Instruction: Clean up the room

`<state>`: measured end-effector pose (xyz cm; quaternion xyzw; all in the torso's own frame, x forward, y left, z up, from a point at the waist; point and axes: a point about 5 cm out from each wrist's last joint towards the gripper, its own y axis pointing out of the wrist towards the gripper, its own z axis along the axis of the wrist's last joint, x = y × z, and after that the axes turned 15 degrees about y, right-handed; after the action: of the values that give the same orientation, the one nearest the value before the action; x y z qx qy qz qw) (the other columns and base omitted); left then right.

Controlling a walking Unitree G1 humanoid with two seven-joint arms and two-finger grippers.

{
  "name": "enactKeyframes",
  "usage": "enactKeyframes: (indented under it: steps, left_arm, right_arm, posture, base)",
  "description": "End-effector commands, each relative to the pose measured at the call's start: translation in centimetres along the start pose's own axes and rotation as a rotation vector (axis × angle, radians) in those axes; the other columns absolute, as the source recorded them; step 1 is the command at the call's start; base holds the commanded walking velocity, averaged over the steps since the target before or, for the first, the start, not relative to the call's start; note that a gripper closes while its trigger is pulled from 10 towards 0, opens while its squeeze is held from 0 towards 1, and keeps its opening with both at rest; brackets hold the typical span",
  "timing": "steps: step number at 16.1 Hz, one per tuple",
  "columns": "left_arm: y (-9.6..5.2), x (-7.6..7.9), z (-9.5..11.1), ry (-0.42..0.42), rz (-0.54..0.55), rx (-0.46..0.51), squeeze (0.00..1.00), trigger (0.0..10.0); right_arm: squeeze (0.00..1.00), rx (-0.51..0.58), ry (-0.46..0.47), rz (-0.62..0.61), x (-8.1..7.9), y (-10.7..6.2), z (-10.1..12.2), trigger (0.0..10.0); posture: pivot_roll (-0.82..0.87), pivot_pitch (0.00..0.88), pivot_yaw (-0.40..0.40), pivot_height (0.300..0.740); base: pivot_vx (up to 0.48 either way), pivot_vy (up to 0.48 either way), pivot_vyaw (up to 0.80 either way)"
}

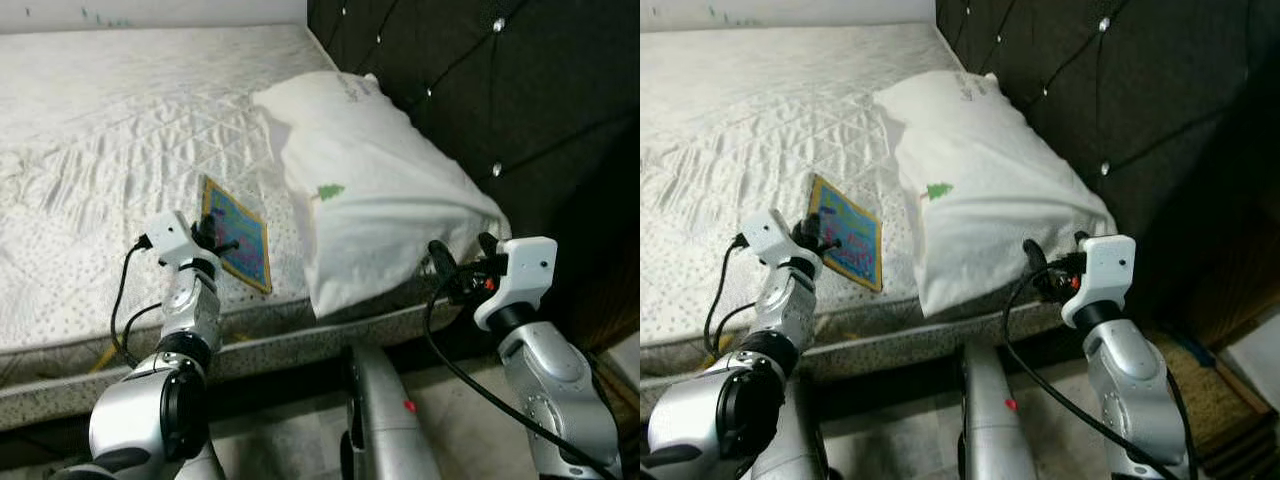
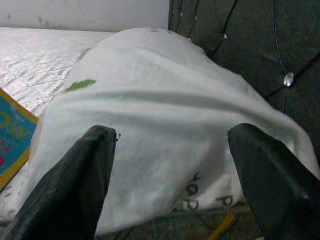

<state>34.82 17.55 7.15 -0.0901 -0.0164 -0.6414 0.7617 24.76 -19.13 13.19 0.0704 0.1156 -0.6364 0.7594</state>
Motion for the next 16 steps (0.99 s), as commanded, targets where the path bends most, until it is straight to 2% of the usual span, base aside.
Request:
enactKeyframes:
  steps: [1, 3, 4, 5, 7, 9, 11, 12, 14, 15, 16]
  left_arm:
    - [-0.5, -0.6, -1.5, -0.024, 0.035, -0.078, 0.0, 10.0]
    - [-0.4, -0.9, -1.3, -0.047, 0.051, -0.087, 0.0, 10.0]
    - [0.1, -0.8, -0.7, -0.108, 0.064, -0.084, 0.0, 10.0]
    - [0.5, 0.0, -0.2, -0.17, 0.041, -0.077, 0.0, 10.0]
    - [0.5, 1.0, -0.2, -0.22, 0.015, -0.096, 0.0, 10.0]
    - [0.4, 1.3, -0.5, -0.294, 0.019, -0.112, 0.0, 10.0]
    - [0.2, 2.0, -1.1, -0.347, -0.012, -0.137, 0.0, 10.0]
    - [-0.2, 3.1, -1.9, -0.375, -0.072, -0.174, 0.0, 10.0]
    - [-0.6, 4.3, -2.2, -0.393, -0.143, -0.18, 0.0, 10.0]
    - [-0.7, 4.4, -2.5, -0.384, -0.15, -0.191, 0.0, 10.0]
    - [-1.4, 4.5, -3.8, -0.335, -0.168, -0.247, 0.0, 10.0]
  right_arm:
    - [0.0, 0.014, -0.015, 0.008, -0.1, -0.2, 0.5, 10.0]
    - [0.0, 0.014, -0.018, 0.008, -0.1, -0.2, 0.5, 10.0]
    - [0.0, 0.015, -0.027, 0.011, -0.1, -0.3, 0.7, 10.0]
    - [0.0, 0.019, -0.037, 0.01, 0.0, -0.4, 0.9, 10.0]
    - [0.0, 0.024, -0.046, 0.005, 0.3, -0.6, 1.3, 10.0]
    - [0.0, 0.031, -0.053, -0.001, 0.4, -0.9, 1.5, 10.0]
    - [0.0, 0.03, -0.054, -0.003, 0.4, -1.1, 1.5, 10.0]
    - [0.0, 0.026, -0.058, -0.001, 0.3, -1.1, 1.4, 10.0]
    - [0.0, 0.027, -0.061, -0.002, 0.4, -0.8, 1.5, 10.0]
    - [0.0, 0.028, -0.061, -0.002, 0.4, -0.7, 1.5, 10.0]
    - [0.0, 0.03, -0.059, 0.002, 0.2, -0.5, 1.4, 10.0]
  posture:
    - [-0.24, 0.0, -0.049, 0.488]
    - [-0.26, 0.0, -0.049, 0.488]
    - [-0.28, 0.0, -0.05, 0.488]
    - [-0.28, 0.0, -0.05, 0.488]
    - [-0.32, 0.0, -0.042, 0.488]
    - [-0.34, 0.0, -0.04, 0.488]
    - [-0.34, 0.0, -0.042, 0.488]
    - [-0.34, 0.0, -0.044, 0.488]
    - [-0.33, 0.0, -0.046, 0.488]
    - [-0.32, 0.0, -0.045, 0.488]
    - [-0.32, 0.0, -0.042, 0.488]
  base:
    - [0.0, 0.0, 0.0]
    - [0.0, 0.0, 0.0]
    - [0.0, 0.0, 0.0]
    - [0.0, 0.0, 0.0]
    - [0.0, 0.0, 0.0]
    - [0.0, 0.0, 0.0]
    - [0.0, 0.0, 0.0]
    - [0.0, 0.0, 0.0]
    - [0.0, 0.0, 0.0]
    - [0.0, 0.0, 0.0]
    - [0.0, 0.0, 0.0]
